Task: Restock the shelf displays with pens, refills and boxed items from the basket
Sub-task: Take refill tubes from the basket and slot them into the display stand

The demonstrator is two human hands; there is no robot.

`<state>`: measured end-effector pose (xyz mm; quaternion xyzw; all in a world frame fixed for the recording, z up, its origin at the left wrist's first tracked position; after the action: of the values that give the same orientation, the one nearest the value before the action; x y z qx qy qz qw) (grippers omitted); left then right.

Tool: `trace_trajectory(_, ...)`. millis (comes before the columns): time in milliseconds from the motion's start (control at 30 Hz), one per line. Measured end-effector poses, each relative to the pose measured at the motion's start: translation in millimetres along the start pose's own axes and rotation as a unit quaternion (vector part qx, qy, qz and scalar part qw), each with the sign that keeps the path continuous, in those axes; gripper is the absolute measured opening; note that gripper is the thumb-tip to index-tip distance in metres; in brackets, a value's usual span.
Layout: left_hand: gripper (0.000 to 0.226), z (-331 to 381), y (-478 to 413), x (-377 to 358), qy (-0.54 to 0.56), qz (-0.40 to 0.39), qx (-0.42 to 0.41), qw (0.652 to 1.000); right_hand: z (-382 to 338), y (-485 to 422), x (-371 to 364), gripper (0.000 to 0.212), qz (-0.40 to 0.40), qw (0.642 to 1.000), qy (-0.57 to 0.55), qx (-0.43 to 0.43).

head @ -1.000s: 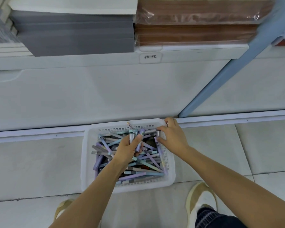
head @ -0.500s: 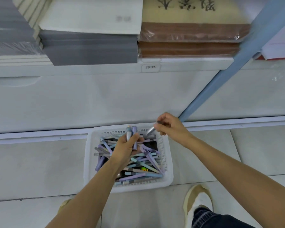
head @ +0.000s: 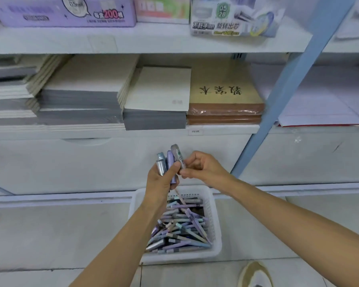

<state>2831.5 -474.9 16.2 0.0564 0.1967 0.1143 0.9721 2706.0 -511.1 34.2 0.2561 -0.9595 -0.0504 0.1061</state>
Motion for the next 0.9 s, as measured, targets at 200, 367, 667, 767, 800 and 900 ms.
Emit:
trace_trajectory(200, 0.017, 87, 14, -21, -0.068, -0.003, -0.115, 0.991, -87, 17, 11, 0.023, 0.018, 0.995, 0.068, 0.065)
trace_trajectory(367, 0.022, 152, 30, -52, -0.138, -0.023, -0.210, 0.968, -160, 31, 39, 0.034, 0.139, 0.983, 0.035, 0.116)
trace_trajectory(667, 0.019, 221, 41, -93, -0.142, -0.074, -0.205, 0.965, -267, 58, 64, 0.016, 0.154, 0.958, 0.026, 0.240)
trace_trajectory(767, 0.024, 243, 41, -109, -0.152, -0.095, -0.201, 0.963, -299, 69, 75, 0.018, 0.152, 0.950, 0.059, 0.267)
trace_trajectory(800, 0.024, 250, 40, -115, -0.153, -0.104, -0.200, 0.962, -313, 73, 81, 0.019, 0.160, 0.942, 0.076, 0.284)
trace_trajectory(900, 0.024, 272, 36, -127, -0.141, -0.122, -0.203, 0.961, -354, 84, 110, 0.020, 0.219, 0.915, 0.084, 0.330)
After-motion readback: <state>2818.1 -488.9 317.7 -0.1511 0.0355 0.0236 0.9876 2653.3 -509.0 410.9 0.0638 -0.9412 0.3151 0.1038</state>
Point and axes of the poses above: each hand's wrist, its own y-axis away from the middle knuckle, its own x-axis out of the back of the hand, z = x × y, the point moved 10 cm from there along -y, towards the middle knuckle, and after that the axes turned 6 degrees about y, right-handed, at the moved point
